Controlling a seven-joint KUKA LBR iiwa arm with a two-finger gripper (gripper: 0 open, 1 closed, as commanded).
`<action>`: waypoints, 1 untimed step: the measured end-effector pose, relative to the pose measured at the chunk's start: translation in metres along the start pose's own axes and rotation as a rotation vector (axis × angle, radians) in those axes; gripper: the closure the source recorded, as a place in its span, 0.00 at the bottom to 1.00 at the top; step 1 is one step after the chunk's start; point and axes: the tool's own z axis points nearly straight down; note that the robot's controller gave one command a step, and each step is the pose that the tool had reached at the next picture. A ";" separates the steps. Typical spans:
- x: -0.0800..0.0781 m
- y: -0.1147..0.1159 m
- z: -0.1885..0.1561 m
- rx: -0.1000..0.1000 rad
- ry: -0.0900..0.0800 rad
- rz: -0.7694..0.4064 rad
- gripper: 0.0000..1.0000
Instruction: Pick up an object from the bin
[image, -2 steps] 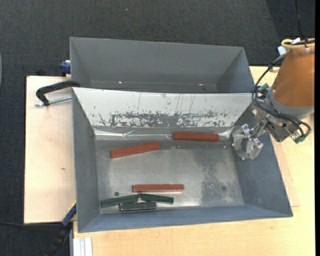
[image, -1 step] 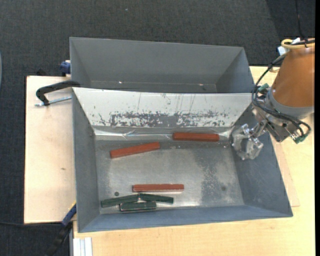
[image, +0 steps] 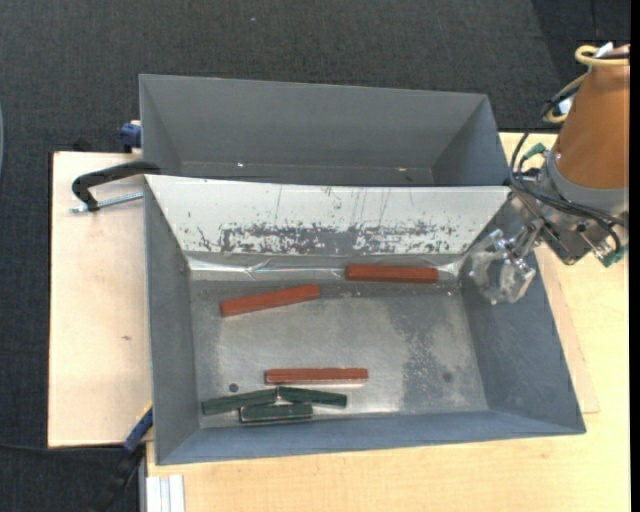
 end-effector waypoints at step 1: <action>-0.008 0.013 0.007 0.014 -0.016 -0.040 1.00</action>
Offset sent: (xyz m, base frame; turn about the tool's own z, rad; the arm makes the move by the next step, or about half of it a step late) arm -0.0279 0.0177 -0.0894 0.1488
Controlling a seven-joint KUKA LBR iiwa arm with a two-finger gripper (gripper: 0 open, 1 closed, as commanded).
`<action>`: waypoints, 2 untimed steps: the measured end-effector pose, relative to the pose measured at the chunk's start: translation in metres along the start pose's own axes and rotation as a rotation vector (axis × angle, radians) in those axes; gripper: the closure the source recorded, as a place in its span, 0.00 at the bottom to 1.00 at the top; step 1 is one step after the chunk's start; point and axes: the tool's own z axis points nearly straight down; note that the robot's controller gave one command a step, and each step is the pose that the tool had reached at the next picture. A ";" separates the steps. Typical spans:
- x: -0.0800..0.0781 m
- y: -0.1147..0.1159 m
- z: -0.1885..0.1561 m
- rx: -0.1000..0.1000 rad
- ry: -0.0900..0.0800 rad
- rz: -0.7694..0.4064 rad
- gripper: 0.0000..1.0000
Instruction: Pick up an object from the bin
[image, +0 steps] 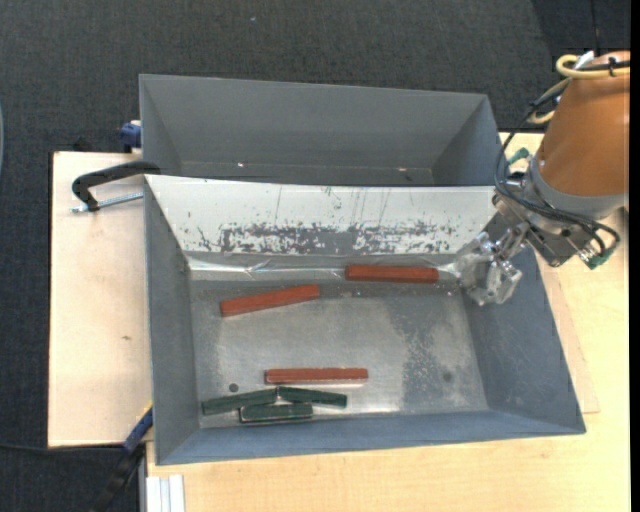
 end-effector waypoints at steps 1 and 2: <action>0.014 0.012 0.055 -0.011 0.012 0.119 1.00; 0.013 -0.016 0.075 -0.010 0.011 0.155 1.00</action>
Offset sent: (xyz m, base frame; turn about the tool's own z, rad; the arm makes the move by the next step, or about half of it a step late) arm 0.0066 -0.0357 -0.0841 0.1239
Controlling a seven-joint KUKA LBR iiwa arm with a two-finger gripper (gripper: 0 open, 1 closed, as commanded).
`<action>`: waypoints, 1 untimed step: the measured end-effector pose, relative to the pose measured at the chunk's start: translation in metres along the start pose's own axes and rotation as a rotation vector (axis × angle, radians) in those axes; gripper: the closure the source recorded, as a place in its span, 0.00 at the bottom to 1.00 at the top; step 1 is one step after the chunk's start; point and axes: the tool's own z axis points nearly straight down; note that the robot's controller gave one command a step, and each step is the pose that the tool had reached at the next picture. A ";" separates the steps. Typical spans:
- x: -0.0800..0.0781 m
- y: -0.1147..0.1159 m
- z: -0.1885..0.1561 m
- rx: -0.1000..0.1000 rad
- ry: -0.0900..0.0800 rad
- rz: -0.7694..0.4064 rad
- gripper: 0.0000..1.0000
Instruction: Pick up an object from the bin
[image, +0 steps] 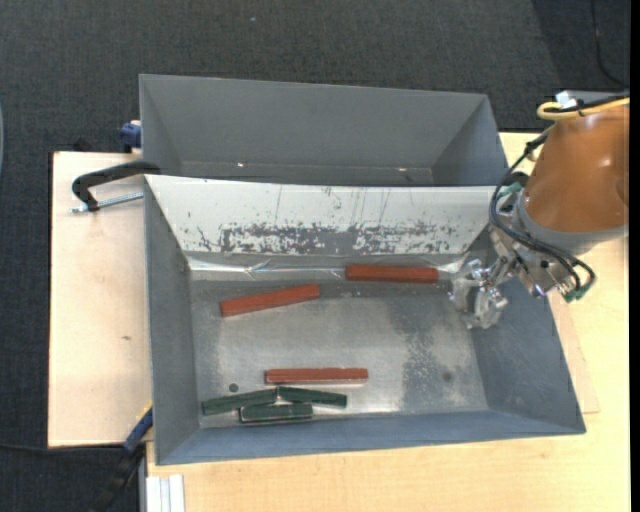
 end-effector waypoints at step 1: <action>0.037 0.051 0.016 -0.002 0.004 0.117 0.00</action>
Offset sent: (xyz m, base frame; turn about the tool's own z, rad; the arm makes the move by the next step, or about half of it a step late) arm 0.0000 0.0000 0.0000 0.0000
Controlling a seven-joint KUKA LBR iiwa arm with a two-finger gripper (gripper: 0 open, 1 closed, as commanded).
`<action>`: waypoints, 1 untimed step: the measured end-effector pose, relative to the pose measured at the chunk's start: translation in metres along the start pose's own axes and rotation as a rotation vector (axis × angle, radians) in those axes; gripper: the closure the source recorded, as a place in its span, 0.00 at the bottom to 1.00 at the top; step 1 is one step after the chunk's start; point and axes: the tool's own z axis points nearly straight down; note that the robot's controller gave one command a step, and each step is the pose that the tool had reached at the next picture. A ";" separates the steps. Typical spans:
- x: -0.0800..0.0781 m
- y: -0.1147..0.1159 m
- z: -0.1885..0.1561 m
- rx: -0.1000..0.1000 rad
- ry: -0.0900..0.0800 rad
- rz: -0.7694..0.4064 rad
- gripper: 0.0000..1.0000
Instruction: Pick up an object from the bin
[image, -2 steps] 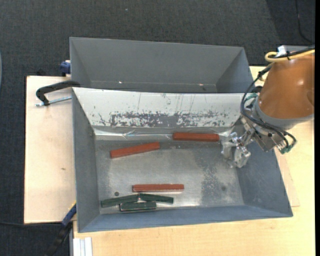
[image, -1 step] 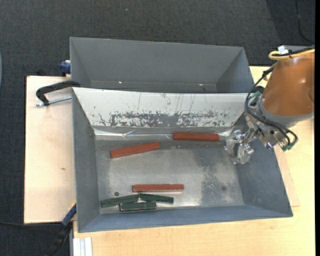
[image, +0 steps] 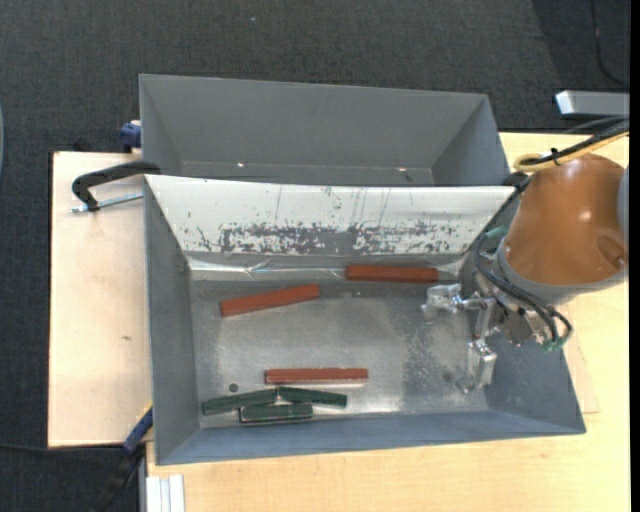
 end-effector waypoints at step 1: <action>0.000 -0.001 0.000 0.001 -0.001 0.001 0.00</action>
Offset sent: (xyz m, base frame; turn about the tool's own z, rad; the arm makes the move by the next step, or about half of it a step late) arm 0.0017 0.0568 -0.0855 -0.3038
